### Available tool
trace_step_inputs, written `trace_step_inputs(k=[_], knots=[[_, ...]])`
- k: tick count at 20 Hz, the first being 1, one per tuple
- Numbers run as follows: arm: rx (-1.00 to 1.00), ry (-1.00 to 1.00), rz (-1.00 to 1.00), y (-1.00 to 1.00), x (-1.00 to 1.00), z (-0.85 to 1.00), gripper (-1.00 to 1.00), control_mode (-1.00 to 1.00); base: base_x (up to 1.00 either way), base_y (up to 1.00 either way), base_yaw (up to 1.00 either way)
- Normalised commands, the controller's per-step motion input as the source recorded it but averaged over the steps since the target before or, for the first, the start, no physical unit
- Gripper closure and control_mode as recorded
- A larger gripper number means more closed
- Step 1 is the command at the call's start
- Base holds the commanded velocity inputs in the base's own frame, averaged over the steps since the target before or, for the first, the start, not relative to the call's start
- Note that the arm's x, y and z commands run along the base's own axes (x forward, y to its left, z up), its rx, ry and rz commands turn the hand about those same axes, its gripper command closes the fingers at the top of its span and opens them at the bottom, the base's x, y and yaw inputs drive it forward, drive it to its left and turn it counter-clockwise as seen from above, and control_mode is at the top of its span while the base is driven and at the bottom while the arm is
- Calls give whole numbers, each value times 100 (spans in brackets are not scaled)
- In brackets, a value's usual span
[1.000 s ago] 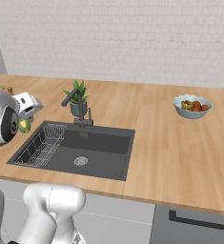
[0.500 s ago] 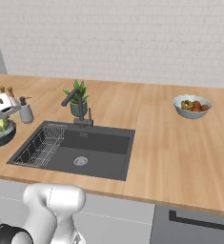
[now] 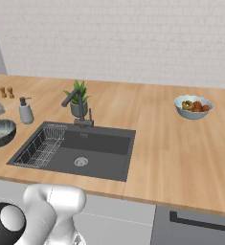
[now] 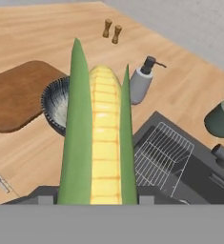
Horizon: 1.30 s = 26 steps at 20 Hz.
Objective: Pick the corn from the sink and place it in the bowl. Then pick the bowl and place it in the microwave. Then close the microwave door and press the start button.
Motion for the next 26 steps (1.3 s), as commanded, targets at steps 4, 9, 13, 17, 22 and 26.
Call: trace_step_inputs(k=[4, 9, 13, 17, 22, 26], knots=[[0, 11, 0, 16, 38, 6, 100, -100, 0, 0, 0], [6, 12, 0, 23, 29, -19, 100, -100, 0, 0, 0], [6, 0, 0, 48, 15, -36, 100, -100, 0, 0, 0], [-1, 1, 0, 39, 21, 0, 100, -100, 0, 0, 0], [-2, 11, 0, 37, 36, -1, 100, -100, 0, 0, 0], [0, 12, 0, 33, 41, 0, 100, -100, 0, 0, 0]])
